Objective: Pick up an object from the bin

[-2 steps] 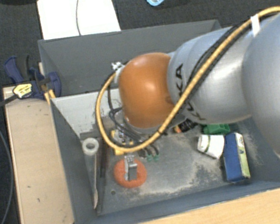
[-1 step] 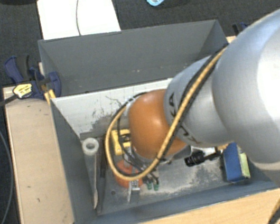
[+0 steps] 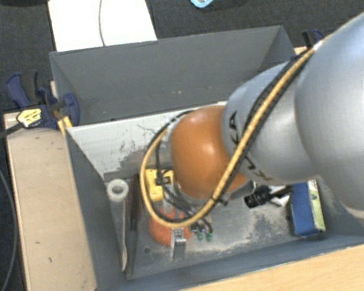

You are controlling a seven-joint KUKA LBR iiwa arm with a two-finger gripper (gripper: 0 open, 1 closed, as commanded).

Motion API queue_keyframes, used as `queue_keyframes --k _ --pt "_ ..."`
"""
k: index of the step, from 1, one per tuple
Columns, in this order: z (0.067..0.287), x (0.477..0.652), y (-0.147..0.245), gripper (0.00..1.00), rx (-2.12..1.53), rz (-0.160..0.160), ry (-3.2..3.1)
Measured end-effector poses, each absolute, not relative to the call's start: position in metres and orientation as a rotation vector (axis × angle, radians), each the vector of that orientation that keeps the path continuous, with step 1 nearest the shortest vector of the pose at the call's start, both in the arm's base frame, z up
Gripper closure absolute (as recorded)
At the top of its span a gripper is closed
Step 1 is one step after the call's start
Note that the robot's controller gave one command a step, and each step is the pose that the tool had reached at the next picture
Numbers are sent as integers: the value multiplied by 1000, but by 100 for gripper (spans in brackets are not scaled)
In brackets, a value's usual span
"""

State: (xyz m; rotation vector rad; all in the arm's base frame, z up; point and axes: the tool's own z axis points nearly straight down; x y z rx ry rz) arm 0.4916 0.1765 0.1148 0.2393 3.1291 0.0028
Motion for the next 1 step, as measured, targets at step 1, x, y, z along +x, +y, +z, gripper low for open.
queue_keyframes --k 1 --pt "118 486 177 0 473 2 3106"
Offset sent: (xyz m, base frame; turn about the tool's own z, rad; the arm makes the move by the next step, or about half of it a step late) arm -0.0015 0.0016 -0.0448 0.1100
